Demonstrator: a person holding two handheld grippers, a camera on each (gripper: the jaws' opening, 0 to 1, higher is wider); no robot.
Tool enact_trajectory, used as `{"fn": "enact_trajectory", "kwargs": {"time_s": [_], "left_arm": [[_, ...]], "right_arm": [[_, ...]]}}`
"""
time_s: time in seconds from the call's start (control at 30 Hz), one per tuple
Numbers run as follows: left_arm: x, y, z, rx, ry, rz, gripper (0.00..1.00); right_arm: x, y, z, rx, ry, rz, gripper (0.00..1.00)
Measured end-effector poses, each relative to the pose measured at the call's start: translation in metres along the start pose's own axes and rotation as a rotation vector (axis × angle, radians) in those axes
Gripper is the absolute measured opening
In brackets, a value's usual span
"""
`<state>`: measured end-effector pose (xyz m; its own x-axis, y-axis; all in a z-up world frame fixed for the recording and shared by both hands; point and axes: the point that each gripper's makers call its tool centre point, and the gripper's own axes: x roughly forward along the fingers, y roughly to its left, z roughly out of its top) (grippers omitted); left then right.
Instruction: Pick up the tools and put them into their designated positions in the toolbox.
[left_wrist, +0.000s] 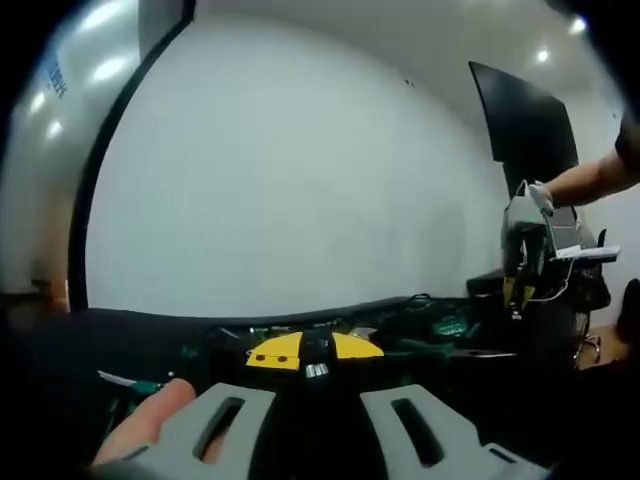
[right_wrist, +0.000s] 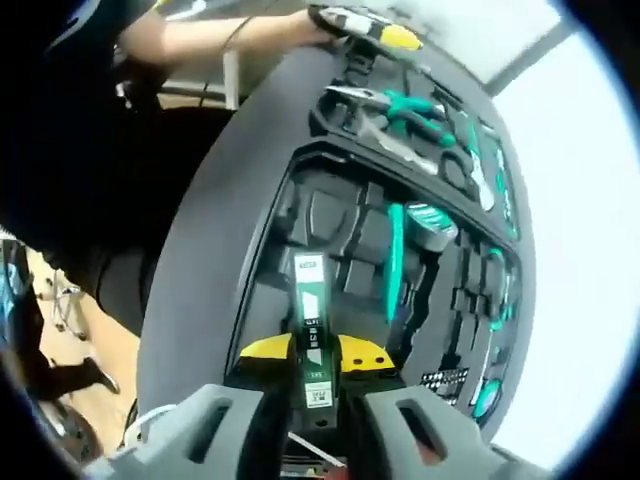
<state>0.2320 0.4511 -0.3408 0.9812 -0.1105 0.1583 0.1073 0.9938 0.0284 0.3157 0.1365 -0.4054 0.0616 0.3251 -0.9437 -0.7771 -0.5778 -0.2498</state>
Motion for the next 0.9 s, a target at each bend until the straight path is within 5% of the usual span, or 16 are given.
{"fn": "enact_trajectory", "kwargs": {"time_s": [0.23,0.43,0.6,0.9], "left_arm": [[0.001,0.004,0.001,-0.008,-0.007,0.002,0.11],[0.001,0.003,-0.001,-0.001,-0.002,0.002,0.11],[0.001,0.003,-0.002,0.003,0.002,0.002,0.11],[0.000,0.006,0.000,-0.009,-0.008,0.002,0.11]], "right_arm": [[-0.002,-0.013,-0.003,0.133,-0.064,0.065,0.11],[-0.007,-0.056,-0.008,0.204,-0.115,0.028,0.11],[0.007,-0.100,-0.011,0.242,-0.091,-0.045,0.11],[0.029,-0.131,-0.011,0.250,-0.024,-0.051,0.11]]}}
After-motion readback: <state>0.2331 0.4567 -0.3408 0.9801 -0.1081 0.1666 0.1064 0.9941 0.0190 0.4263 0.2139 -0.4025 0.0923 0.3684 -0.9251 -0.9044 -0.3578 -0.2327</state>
